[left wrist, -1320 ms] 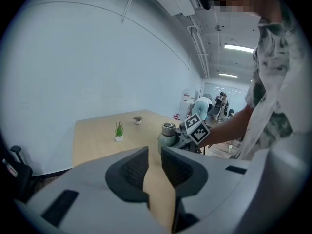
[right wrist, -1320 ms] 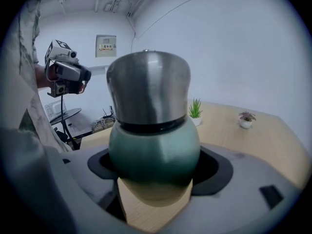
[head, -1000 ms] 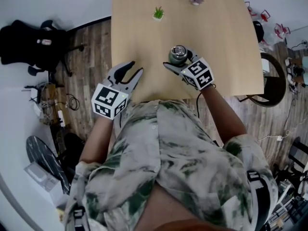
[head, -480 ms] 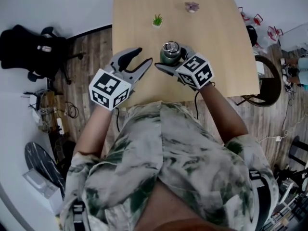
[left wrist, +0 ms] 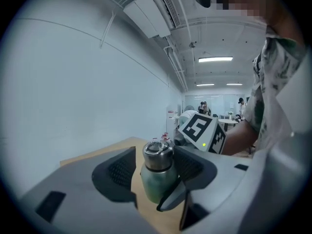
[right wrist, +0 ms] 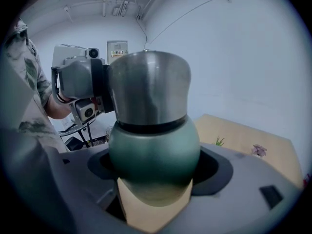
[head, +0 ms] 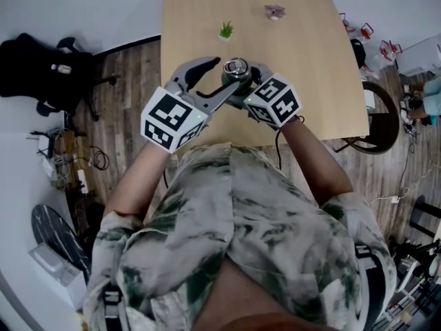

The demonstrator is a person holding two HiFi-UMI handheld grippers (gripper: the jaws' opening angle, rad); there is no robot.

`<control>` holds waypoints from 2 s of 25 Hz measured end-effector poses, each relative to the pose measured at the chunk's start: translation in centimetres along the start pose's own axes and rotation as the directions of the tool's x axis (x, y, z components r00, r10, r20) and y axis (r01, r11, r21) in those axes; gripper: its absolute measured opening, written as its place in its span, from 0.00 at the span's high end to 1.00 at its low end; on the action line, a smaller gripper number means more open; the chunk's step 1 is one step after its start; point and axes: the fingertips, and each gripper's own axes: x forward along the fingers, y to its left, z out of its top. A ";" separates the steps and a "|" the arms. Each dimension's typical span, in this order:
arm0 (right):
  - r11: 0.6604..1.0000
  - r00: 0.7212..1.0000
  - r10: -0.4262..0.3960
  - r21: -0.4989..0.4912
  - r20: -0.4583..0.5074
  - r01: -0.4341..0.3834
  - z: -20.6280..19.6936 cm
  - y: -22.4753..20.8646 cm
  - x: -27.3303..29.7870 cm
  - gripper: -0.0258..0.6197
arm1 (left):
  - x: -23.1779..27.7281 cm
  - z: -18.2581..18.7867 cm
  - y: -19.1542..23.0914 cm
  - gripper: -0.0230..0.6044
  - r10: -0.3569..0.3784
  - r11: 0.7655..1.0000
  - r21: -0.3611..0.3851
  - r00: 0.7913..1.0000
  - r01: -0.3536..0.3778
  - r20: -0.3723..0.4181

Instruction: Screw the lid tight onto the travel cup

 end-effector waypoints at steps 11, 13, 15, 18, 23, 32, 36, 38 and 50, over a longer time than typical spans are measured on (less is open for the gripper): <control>1.000 1.000 0.022 0.021 0.001 -0.022 0.4 0.7 1.2 0.33 | 0.4 -0.5 0.5 0.58 0.043 0.999 0.008 0.999 -0.043 -0.011; 0.999 1.000 0.027 0.018 0.003 -0.027 0.6 1.0 1.4 0.33 | 0.5 -0.5 0.5 0.58 0.045 0.999 0.004 0.999 -0.045 -0.012; 0.999 0.999 0.034 0.018 0.005 -0.034 0.8 1.2 1.5 0.33 | 0.5 -0.5 0.5 0.58 0.043 0.999 0.003 0.999 -0.043 -0.015; 0.999 0.999 0.042 0.011 0.006 -0.042 0.8 1.0 1.6 0.33 | 0.6 -0.9 0.8 0.58 0.028 0.999 0.016 0.999 -0.028 -0.020; 0.998 0.998 0.064 -0.015 0.012 -0.064 0.9 1.0 1.8 0.33 | 0.5 -1.0 1.0 0.59 -0.035 0.999 0.035 0.999 0.035 -0.010; 0.987 0.988 0.151 -0.063 0.020 -0.149 1.2 1.9 1.5 0.33 | 0.0 -0.8 0.7 0.59 -0.233 0.970 0.076 0.972 0.232 0.013; 0.987 0.988 0.155 -0.055 0.020 -0.153 1.1 1.9 1.4 0.33 | 0.1 -0.7 0.7 0.59 -0.242 0.969 0.058 0.970 0.241 0.019; 0.989 0.989 0.143 -0.037 0.023 -0.142 1.0 1.5 1.4 0.33 | 0.5 -0.7 0.9 0.58 -0.205 0.978 0.041 0.979 0.204 0.021; 0.996 0.996 0.085 0.020 0.017 -0.085 0.7 0.5 2.3 0.33 | 1.5 -0.9 1.8 0.57 0.070 0.996 -0.056 0.997 -0.069 0.025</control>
